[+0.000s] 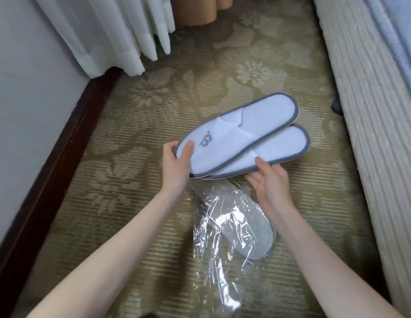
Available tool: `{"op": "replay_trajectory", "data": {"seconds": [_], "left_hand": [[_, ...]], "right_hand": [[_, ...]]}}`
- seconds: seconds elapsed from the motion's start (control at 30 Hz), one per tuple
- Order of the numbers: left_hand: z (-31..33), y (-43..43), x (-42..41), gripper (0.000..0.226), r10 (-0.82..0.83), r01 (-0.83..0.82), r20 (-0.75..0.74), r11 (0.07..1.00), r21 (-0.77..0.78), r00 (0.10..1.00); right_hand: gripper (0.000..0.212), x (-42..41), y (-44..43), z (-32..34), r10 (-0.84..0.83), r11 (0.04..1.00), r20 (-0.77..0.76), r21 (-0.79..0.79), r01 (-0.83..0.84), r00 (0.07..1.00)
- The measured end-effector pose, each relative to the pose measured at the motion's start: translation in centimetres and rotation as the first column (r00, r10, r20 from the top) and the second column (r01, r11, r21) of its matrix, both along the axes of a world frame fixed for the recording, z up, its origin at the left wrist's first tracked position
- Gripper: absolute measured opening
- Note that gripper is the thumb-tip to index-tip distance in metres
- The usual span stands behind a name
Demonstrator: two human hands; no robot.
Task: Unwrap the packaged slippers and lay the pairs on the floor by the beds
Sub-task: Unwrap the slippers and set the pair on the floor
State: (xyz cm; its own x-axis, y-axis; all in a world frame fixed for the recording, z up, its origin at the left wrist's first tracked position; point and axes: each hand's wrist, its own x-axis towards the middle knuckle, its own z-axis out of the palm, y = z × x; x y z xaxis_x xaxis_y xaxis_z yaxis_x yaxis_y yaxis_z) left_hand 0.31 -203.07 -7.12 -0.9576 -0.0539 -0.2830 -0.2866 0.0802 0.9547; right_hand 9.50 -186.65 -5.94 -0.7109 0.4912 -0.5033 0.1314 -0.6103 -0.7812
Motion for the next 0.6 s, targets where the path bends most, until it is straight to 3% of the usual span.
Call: {"op": "replay_trajectory", "data": {"seconds": [0.13, 0.27, 0.37, 0.47, 0.6], "left_hand": [[0.0, 0.7, -0.8, 0.019, -0.066, 0.07, 0.041, 0.993, -0.096, 0.997], [1.0, 2.3, -3.3, 0.013, 0.004, -0.007, 0.035, 0.997, 0.082, 0.999], [0.7, 3.8, -5.6, 0.003, 0.074, -0.081, 0.057, 0.988, 0.131, 0.996], [-0.4, 5.7, -8.0, 0.016, 0.075, -0.094, 0.12, 0.981, 0.169, 0.99], [-2.6, 8.8, -10.9, 0.041, -0.047, 0.038, 0.199, 0.998, 0.052, 0.979]], "right_hand": [[0.012, -0.8, 1.3, -0.2, -0.104, 0.993, 0.04, -0.054, 0.106, 0.994], [0.02, -2.0, 3.9, -1.0, -0.274, 0.949, 0.169, -0.112, 0.295, 0.947], [0.026, -3.1, 6.4, -1.8, -0.302, 0.941, 0.265, -0.074, 0.331, 0.916], [0.029, -4.6, 8.7, -2.7, -0.289, 0.952, 0.328, 0.0, 0.306, 0.899], [0.034, -5.7, 11.1, -4.2, -0.189, 0.981, 0.45, 0.043, 0.19, 0.873]]}}
